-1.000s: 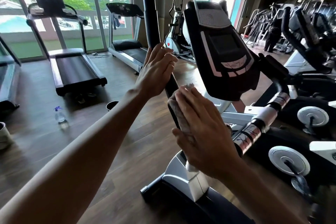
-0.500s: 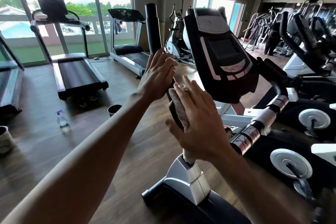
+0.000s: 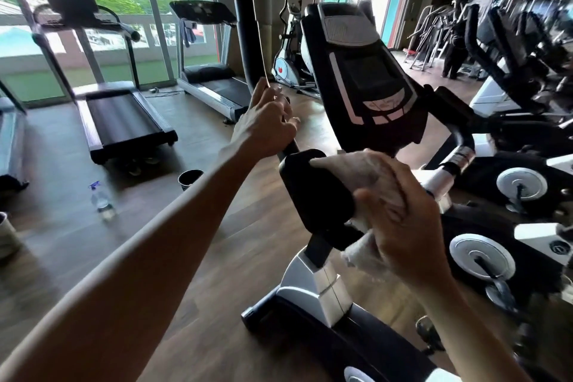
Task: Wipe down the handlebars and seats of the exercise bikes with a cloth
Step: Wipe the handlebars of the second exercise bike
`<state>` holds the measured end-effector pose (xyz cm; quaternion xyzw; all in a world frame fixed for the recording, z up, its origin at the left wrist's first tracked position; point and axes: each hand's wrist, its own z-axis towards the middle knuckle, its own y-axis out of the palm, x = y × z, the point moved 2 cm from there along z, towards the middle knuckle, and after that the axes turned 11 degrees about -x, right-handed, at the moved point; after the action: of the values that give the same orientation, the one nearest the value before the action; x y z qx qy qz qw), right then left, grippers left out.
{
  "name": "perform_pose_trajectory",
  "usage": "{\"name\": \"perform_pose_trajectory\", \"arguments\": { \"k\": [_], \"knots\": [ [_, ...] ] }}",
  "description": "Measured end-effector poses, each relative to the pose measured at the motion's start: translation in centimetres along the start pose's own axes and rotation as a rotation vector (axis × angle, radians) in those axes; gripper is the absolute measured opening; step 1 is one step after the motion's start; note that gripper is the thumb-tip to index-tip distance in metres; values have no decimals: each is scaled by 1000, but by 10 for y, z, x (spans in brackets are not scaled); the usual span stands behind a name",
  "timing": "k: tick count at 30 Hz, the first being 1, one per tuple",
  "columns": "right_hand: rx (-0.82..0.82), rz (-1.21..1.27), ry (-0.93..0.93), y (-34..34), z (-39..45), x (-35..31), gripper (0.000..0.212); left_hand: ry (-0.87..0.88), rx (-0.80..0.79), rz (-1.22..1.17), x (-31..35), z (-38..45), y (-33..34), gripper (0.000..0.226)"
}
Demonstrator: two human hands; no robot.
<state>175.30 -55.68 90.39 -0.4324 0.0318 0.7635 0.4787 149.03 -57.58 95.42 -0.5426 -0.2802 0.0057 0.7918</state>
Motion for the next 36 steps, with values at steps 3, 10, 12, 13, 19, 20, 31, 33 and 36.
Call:
{"name": "perform_pose_trajectory", "arguments": {
  "k": [3,10,12,13,19,20,31,33,36],
  "knots": [
    [214,-13,198,-19,-10,12,42,-47,7,-39,26,-11,15,32],
    [-675,-551,283,-2,-14,28,97,-202,135,80,65,-44,36,33],
    [-829,-513,203,-26,-12,32,92,-203,212,13,68,-48,33,28],
    [-845,-560,168,-34,-10,40,99,-200,242,3,67,-47,33,28],
    [-474,-702,-66,1,-20,62,103,-231,321,65,71,-50,33,25],
    [-378,-666,-55,9,-23,60,101,-243,319,87,71,-49,33,26],
    [-222,-536,27,23,-22,52,67,-308,299,150,69,-45,34,25],
    [-247,-437,53,21,-23,53,66,-318,303,120,68,-46,33,21],
    [-160,-302,41,4,-26,51,60,-312,305,120,71,-48,33,19]
  ]
}}
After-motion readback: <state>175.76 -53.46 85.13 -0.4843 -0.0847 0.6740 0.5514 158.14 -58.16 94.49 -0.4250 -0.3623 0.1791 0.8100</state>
